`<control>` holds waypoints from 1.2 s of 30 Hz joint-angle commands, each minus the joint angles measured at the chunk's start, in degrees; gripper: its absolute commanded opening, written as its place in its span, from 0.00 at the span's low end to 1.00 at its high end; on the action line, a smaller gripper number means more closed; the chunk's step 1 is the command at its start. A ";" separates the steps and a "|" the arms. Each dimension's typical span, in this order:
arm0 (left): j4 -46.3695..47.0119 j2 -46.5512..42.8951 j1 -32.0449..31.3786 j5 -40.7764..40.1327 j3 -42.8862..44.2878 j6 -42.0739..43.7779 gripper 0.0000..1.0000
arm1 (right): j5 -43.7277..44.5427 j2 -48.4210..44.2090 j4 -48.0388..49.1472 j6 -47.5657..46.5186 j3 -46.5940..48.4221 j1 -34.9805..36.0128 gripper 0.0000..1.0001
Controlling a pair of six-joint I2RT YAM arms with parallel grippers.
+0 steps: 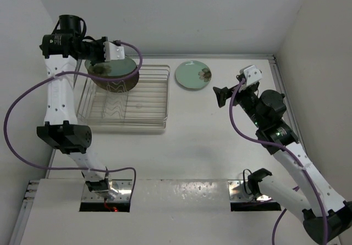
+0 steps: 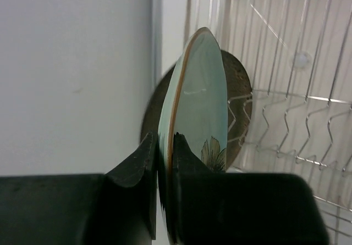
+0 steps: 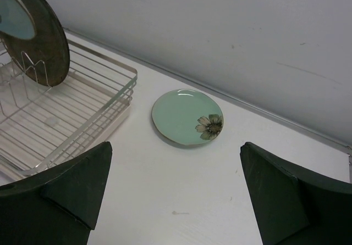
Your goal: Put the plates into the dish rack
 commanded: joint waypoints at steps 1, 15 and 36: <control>4.57 -1.83 2.51 4.05 -2.44 8.51 0.00 | -1.14 0.11 3.47 1.20 1.41 -0.12 0.98; 3.34 5.29 3.04 5.20 -6.05 15.46 0.00 | -0.88 1.95 4.08 3.74 0.96 -0.30 0.98; 12.30 9.51 5.33 4.49 -14.48 14.94 0.26 | 2.62 15.63 -3.10 10.94 10.00 -0.83 0.99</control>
